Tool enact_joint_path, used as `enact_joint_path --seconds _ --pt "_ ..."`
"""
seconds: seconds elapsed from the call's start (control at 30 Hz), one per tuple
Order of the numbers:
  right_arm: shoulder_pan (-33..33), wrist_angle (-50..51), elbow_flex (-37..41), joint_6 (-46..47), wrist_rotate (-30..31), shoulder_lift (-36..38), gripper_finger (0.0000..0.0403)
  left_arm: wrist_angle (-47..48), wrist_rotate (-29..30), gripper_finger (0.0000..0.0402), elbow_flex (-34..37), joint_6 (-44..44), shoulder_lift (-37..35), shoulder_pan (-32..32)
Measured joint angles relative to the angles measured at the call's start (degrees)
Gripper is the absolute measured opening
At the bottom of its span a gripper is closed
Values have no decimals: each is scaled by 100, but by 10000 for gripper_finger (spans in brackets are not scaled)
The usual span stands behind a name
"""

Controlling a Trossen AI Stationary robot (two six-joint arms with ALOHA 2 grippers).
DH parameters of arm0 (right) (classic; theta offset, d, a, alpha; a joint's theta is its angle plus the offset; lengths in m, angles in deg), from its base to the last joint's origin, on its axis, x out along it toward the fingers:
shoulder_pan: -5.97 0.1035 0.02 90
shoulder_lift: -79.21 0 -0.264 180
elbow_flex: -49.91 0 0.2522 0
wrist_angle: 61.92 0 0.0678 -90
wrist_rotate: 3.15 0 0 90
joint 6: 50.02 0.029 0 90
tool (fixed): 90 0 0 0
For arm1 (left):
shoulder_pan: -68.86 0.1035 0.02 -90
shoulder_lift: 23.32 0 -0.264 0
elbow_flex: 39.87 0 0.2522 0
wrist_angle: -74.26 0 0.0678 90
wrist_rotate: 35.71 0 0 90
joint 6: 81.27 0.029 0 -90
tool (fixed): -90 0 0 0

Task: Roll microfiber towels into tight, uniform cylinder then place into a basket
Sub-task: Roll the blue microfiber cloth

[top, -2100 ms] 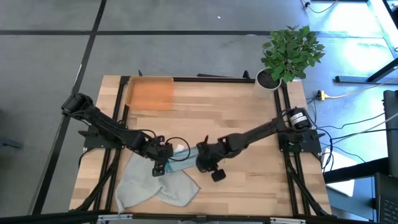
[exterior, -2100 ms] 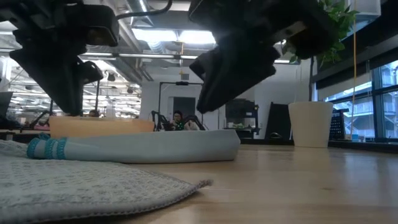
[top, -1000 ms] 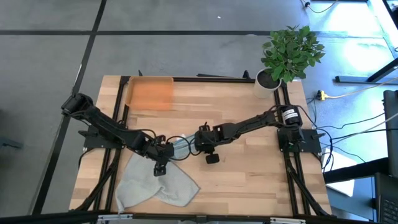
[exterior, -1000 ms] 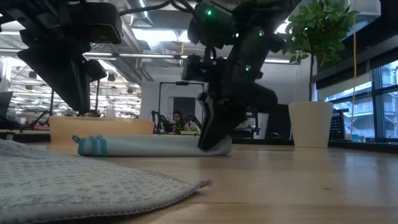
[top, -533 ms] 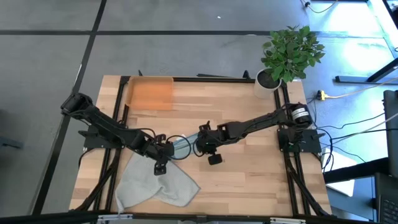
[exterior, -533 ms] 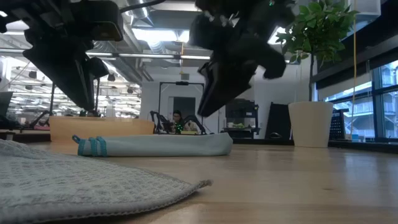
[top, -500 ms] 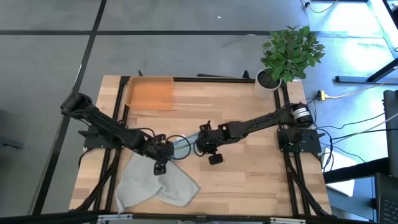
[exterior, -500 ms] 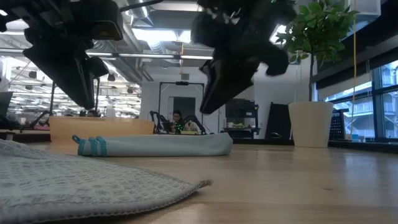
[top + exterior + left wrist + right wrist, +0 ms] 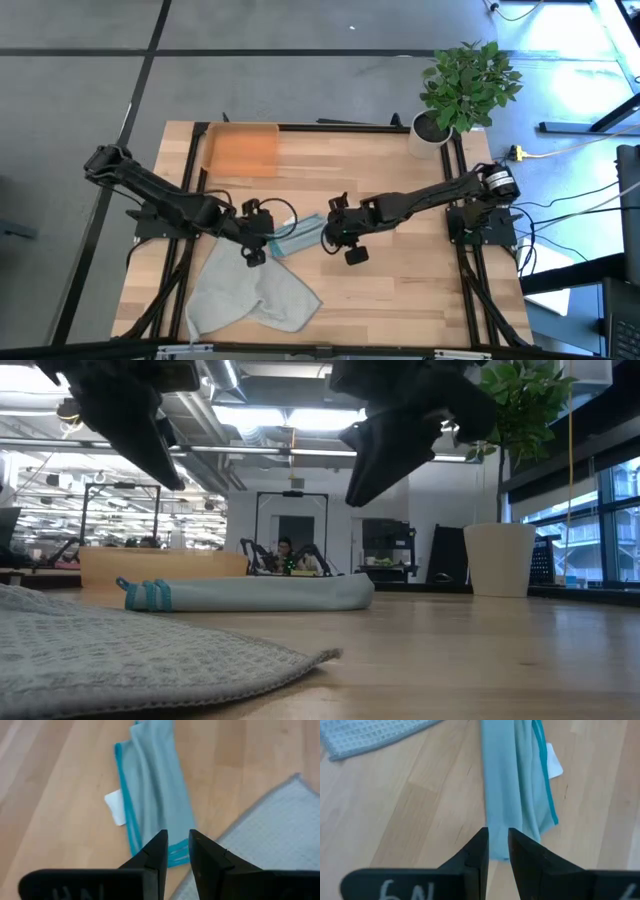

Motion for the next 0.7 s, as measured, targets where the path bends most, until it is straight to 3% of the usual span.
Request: enact_joint_path --seconds 0.2,0.57,0.7 --pt "-155 -529 224 4 -565 -31 74 72 -115 69 0 4 53 322" --pt "-232 -2400 1345 -484 -598 -37 76 156 -129 69 0 -62 48 513" --pt "-226 -2491 1462 -730 -493 -41 94 154 -133 69 0 -196 48 535"
